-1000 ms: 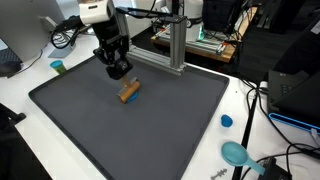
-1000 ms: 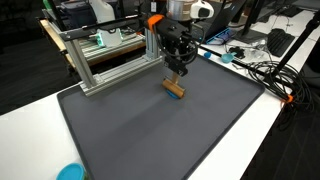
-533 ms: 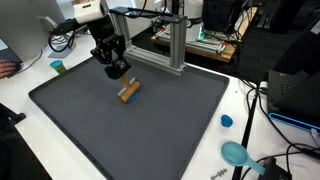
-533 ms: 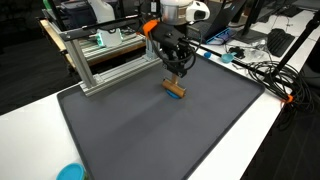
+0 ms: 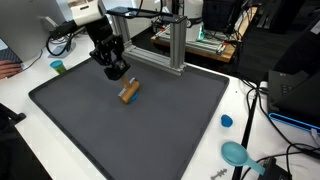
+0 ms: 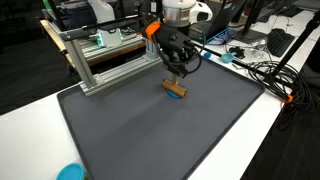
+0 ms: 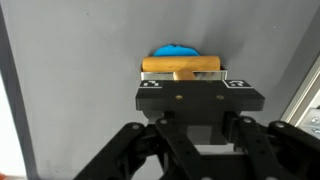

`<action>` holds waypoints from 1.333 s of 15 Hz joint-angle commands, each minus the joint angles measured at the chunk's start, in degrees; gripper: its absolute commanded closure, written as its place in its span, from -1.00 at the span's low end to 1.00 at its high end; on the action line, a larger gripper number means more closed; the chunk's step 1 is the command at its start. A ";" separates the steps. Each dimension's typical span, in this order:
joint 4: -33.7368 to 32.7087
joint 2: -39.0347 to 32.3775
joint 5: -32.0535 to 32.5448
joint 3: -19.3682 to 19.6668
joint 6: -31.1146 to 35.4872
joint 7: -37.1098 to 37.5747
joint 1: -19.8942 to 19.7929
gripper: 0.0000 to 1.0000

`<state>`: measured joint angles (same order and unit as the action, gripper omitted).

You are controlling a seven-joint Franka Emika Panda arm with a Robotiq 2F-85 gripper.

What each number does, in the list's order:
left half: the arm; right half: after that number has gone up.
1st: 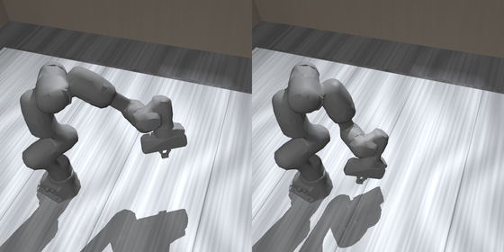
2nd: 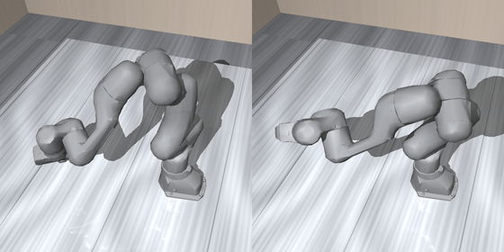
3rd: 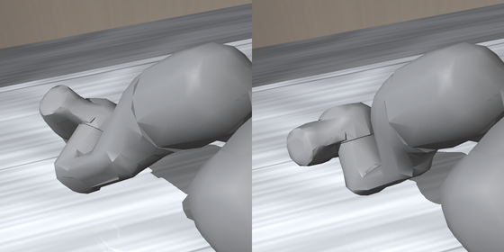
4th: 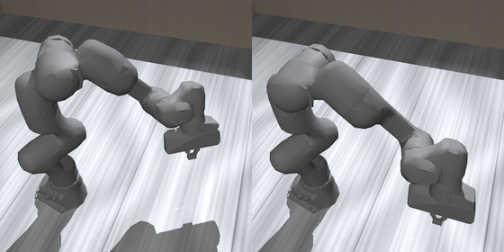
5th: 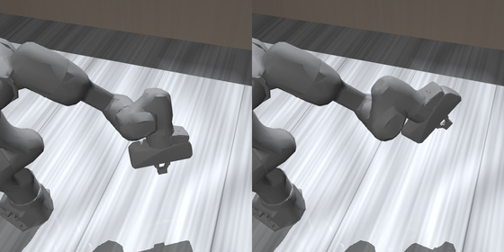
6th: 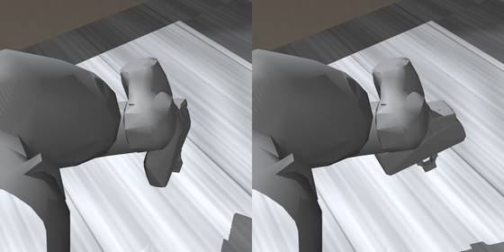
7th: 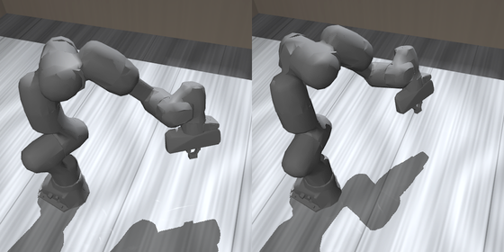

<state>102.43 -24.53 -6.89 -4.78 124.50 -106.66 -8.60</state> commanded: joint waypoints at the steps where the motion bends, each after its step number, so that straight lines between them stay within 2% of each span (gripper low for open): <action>1: -0.78 -5.83 -2.11 -1.13 -0.82 -3.46 -0.21 0.56; 20: -4.51 -7.87 -1.49 -1.15 -7.63 -10.49 0.40 0.56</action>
<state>97.02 -27.76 -7.37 -4.88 118.86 -115.23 -8.76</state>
